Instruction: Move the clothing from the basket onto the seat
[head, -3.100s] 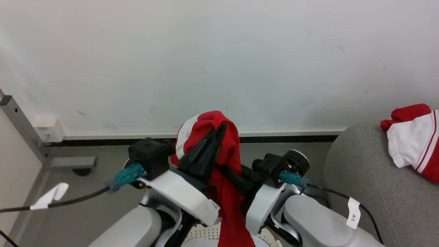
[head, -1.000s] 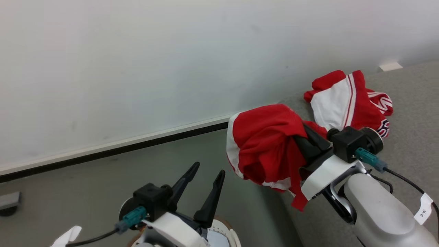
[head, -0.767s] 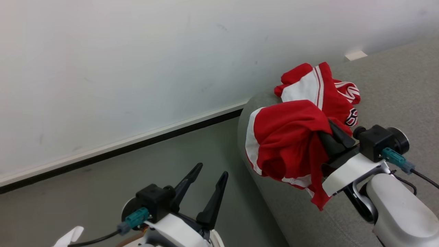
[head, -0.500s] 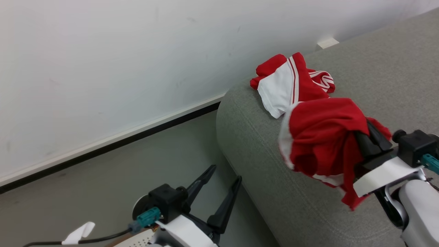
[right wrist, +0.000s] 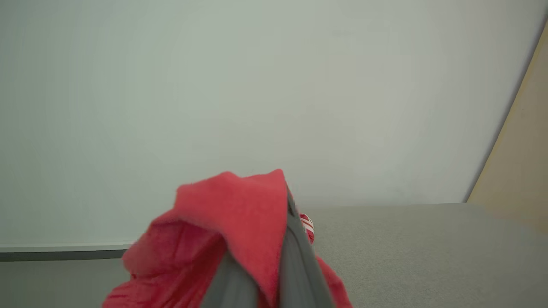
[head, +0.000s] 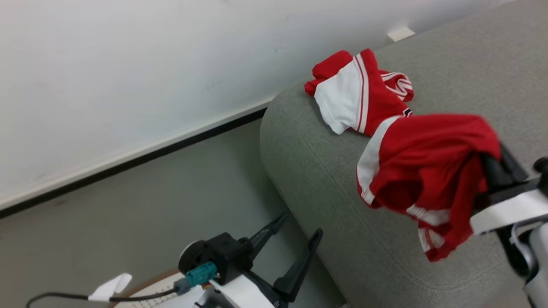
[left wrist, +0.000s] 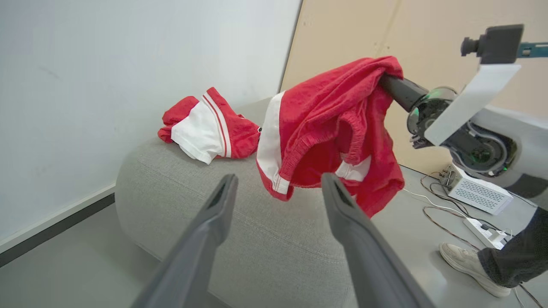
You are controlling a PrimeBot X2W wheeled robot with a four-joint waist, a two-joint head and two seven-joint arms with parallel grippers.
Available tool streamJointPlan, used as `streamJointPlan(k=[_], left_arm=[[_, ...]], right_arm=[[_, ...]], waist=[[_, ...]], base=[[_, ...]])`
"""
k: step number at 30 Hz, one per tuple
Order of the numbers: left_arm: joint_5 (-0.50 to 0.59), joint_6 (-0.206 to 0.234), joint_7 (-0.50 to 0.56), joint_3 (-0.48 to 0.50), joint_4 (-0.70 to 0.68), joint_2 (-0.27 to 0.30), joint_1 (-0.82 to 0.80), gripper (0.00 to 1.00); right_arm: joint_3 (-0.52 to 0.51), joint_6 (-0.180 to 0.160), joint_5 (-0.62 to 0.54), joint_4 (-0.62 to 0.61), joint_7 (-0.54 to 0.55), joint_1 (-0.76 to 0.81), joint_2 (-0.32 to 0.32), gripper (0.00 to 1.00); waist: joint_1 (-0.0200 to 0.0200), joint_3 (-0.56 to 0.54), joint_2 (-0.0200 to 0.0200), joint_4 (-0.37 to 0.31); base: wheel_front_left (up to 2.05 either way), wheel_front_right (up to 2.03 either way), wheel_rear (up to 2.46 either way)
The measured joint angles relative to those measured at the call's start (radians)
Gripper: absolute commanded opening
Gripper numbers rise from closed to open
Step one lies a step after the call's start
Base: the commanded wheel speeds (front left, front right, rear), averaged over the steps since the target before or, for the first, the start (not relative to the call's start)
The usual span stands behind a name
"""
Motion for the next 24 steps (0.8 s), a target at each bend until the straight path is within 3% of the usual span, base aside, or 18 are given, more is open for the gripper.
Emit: streamJointPlan(k=[7,14,20,24], left_arm=[[0.036,-0.031,0.065,-0.015,-0.072,0.037,-0.091,1.00],[0.067,-0.065,0.109,0.009,-0.153,0.078,-0.201,1.00],[0.068,-0.055,0.117,0.066,-0.209,0.112,-0.249,1.00],[0.058,-0.037,0.098,0.106,-0.219,0.132,-0.251,1.00]], right_arm=[[-0.155,0.000,-0.029,0.053,0.004,-0.167,0.017,0.00],[-0.354,0.000,-0.159,0.116,0.051,-0.416,0.012,0.00],[-0.557,0.000,-0.318,0.173,0.092,-0.587,-0.006,0.00],[-0.709,0.000,-0.420,0.229,0.112,-0.609,-0.005,0.00]], waist=[[0.0001,0.125,0.0000,0.057],[0.0003,0.324,-0.0001,0.141],[0.0004,0.503,0.0000,0.202],[0.0004,0.604,0.0000,0.242]], base=[[0.00,0.00,0.00],[0.00,0.00,0.00],[0.00,0.00,0.00],[0.00,0.00,0.00]])
